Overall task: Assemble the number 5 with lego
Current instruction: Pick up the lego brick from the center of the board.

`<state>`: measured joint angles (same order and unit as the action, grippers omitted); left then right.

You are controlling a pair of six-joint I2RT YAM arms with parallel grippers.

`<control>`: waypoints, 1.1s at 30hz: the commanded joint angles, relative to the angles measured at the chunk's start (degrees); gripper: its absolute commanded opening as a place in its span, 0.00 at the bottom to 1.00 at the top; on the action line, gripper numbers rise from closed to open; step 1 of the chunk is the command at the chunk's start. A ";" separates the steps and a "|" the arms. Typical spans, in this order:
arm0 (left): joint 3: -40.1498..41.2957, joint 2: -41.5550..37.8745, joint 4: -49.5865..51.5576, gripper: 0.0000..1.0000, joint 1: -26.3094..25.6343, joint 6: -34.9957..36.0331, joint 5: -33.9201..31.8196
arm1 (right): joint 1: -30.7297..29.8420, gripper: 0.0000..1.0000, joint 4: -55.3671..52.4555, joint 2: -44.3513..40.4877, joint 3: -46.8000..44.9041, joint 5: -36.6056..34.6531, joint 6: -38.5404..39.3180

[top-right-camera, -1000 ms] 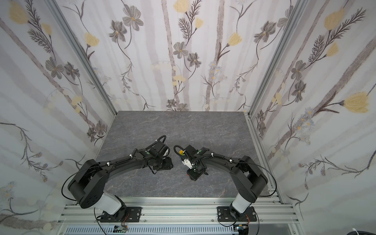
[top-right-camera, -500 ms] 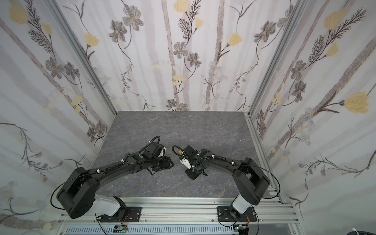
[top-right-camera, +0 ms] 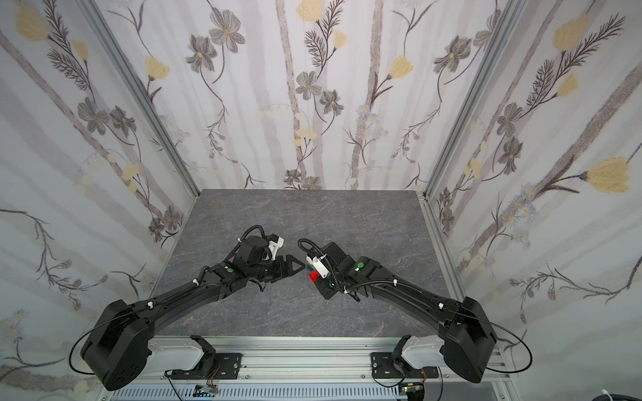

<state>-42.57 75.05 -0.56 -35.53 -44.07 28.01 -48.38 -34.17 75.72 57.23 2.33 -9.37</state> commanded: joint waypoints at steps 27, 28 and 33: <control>-5.77 5.37 -11.70 0.23 -2.70 0.13 11.92 | -0.40 0.08 7.73 -3.65 0.07 -3.19 -8.82; -5.81 5.44 -11.84 0.20 -2.68 0.22 12.24 | -0.40 0.10 7.80 -3.57 0.12 -3.03 -8.91; -5.48 5.31 -12.21 0.12 -1.91 0.10 12.79 | 1.07 0.43 7.75 -4.12 0.01 -0.46 -9.40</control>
<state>-47.90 80.31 -9.87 -37.91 -43.90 38.48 -48.16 -28.62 72.10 57.23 0.16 -17.50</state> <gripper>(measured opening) 0.210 0.400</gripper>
